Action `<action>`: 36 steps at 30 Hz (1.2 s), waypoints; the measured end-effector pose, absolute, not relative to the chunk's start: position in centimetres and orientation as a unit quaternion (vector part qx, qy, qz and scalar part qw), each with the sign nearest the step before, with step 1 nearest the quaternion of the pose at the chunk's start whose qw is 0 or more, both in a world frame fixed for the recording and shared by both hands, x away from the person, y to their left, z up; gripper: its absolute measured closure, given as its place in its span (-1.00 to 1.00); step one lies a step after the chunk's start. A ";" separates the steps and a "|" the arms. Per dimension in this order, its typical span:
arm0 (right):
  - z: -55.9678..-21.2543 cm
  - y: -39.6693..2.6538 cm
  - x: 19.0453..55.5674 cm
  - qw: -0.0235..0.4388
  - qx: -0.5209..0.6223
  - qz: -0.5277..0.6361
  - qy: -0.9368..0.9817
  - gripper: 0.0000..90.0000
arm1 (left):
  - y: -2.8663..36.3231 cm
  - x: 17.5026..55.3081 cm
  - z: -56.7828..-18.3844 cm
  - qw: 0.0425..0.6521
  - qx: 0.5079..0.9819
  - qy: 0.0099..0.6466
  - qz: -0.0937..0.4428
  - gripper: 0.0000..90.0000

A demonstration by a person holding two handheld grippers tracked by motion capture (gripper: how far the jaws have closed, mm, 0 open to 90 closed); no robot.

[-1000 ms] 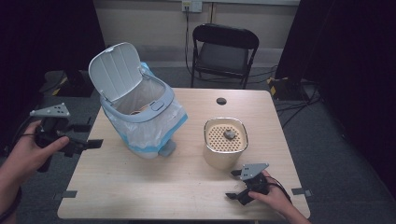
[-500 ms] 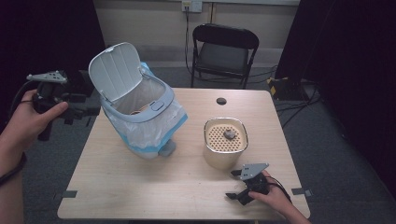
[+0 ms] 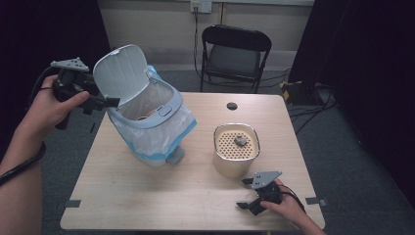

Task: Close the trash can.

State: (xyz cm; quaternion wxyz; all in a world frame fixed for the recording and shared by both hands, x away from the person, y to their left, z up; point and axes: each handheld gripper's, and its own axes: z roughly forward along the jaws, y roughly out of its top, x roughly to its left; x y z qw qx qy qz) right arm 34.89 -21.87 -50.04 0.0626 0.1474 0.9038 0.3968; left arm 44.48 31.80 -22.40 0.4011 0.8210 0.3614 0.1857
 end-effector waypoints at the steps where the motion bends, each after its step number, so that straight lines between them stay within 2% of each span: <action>1: -50.0 -21.9 34.9 0.062 0.148 0.397 0.904 -0.69 | 31.6 44.5 -22.2 0.396 0.824 0.359 0.187 -0.67; 5: -50.0 -21.9 34.9 0.065 0.148 0.395 0.904 -0.69 | 30.5 44.3 -21.5 0.415 0.827 0.338 0.172 -0.65; 9: -50.0 -21.9 34.9 0.064 0.147 0.395 0.904 -0.69 | 28.2 43.8 -20.8 0.396 0.850 0.309 0.162 -0.66; 12: -50.0 -21.9 34.8 0.063 0.148 0.395 0.905 -0.69 | 26.8 43.3 -20.7 0.405 0.855 0.291 0.140 -0.65; 15: -50.0 -21.9 34.9 0.063 0.148 0.395 0.905 -0.69 | 24.8 43.0 -20.9 0.382 0.871 0.282 0.129 -0.64; 16: -50.0 -21.9 34.9 0.063 0.148 0.395 0.905 -0.69 | 24.8 43.0 -20.9 0.382 0.871 0.282 0.129 -0.60; 19: -50.0 -21.9 34.9 0.063 0.148 0.395 0.905 -0.69 | 23.5 43.1 -21.2 0.376 0.874 0.283 0.117 -0.13; 24: -50.0 -21.9 34.9 0.063 0.147 0.395 0.905 -0.69 | 23.1 44.3 -21.9 0.372 0.860 0.332 0.110 0.33; 27: -50.0 -21.9 34.9 0.063 0.147 0.396 0.904 -0.69 | 22.9 45.2 -22.5 0.368 0.851 0.355 0.120 0.38; 36: -50.0 -21.9 34.9 0.063 0.146 0.396 0.904 -0.69 | 22.2 46.7 -23.4 0.371 0.843 0.368 0.127 0.43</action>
